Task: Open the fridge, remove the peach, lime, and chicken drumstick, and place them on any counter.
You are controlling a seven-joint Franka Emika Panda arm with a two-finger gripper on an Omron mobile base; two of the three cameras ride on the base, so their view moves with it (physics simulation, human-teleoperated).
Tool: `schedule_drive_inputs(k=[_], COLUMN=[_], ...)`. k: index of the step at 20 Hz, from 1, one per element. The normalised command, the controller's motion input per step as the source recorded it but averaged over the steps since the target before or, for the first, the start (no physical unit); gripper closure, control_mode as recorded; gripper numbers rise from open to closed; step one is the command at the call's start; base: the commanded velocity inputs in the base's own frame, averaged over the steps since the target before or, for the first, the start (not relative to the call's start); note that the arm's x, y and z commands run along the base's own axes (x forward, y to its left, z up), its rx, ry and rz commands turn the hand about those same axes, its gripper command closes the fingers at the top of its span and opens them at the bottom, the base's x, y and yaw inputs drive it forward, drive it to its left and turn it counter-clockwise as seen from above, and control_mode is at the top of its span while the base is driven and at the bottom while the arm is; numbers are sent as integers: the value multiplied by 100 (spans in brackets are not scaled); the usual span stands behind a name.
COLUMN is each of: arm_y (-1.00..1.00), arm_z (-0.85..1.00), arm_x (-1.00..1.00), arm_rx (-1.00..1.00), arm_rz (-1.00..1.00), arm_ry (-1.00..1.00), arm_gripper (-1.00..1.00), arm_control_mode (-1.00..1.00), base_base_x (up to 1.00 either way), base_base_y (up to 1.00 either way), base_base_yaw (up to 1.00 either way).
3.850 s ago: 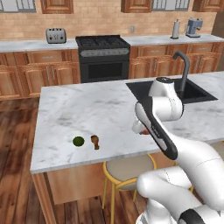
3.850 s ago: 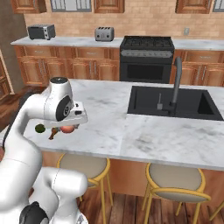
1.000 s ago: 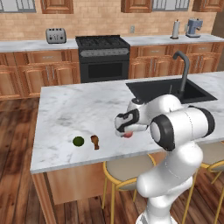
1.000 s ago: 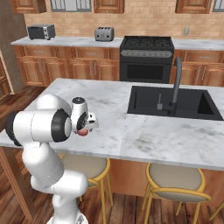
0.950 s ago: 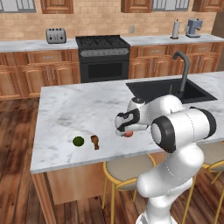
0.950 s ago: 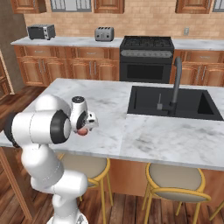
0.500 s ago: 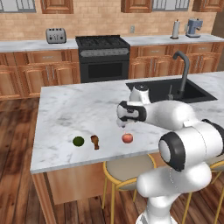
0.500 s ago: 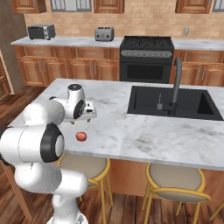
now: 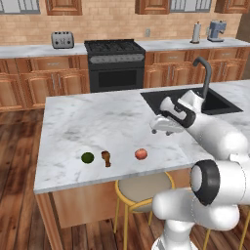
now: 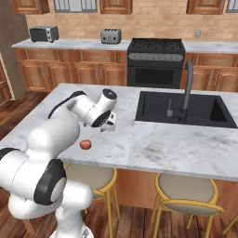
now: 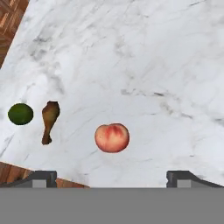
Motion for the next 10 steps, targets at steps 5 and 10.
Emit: schedule_drive_inputs(k=[5, 10], arm_y=[-8, -2], arm_z=[100, 100], arm_x=[-82, -77], arm_rx=[-2, -7], arm_rz=[-12, -9], arm_ry=[-1, -2], arm_gripper=[-100, -100], arm_control_mode=[-100, -100], base_base_x=[0, 0], base_base_y=[0, 0], base_base_yaw=[0, 0])
